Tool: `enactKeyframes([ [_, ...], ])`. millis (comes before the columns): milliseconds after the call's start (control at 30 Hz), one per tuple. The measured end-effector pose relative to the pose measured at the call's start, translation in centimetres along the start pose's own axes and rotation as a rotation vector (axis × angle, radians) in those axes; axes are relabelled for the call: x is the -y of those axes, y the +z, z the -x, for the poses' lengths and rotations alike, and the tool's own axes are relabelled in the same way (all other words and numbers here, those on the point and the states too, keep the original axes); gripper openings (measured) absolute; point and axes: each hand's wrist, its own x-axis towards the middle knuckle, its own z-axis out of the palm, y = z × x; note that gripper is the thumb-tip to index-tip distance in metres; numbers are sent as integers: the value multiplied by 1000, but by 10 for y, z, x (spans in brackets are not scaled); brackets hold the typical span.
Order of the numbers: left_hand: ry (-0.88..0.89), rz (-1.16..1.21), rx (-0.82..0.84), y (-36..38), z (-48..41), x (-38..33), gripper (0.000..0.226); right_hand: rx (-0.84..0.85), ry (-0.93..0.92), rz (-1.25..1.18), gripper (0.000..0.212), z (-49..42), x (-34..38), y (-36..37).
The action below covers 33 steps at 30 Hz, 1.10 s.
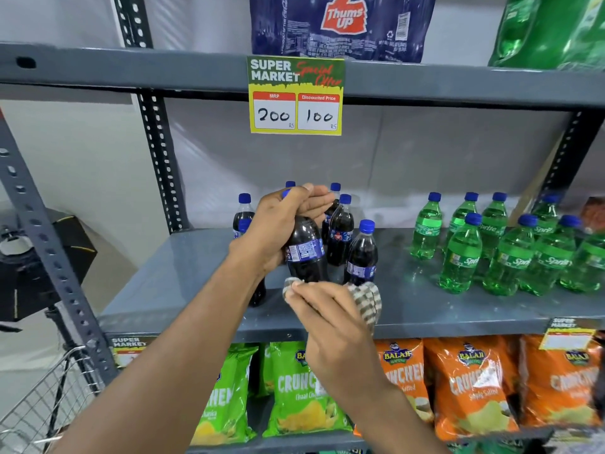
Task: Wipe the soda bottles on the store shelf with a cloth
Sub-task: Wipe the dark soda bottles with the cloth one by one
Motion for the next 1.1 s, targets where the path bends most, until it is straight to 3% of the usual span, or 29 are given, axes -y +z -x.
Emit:
enactKeyframes([
  [100, 16, -20, -4, -1, 1, -1, 28, -73, 50, -45, 39, 3, -4, 0],
  [233, 13, -12, 8, -2, 5, -3, 29, -255, 330, -179, 31, -8, -18, -6],
  [367, 17, -35, 41, -2, 10, -2, 29, -209, 553, -356, 36, -11, -23, -10],
  [467, 23, -72, 31, -4, 10, 0, 28, -201, 532, -357, 39, -3, -18, -7],
  [700, 88, -355, -45, -8, -3, 18, 23, -92, 204, -256, 36, 13, -8, -6],
  [867, 101, -646, -121, -10, -12, 49, 15, -119, 272, -278, 38, 20, -20, -29],
  [1100, 112, -772, -266, -5, -20, 55, 16, -163, 355, -234, 52, 33, -47, -55],
])
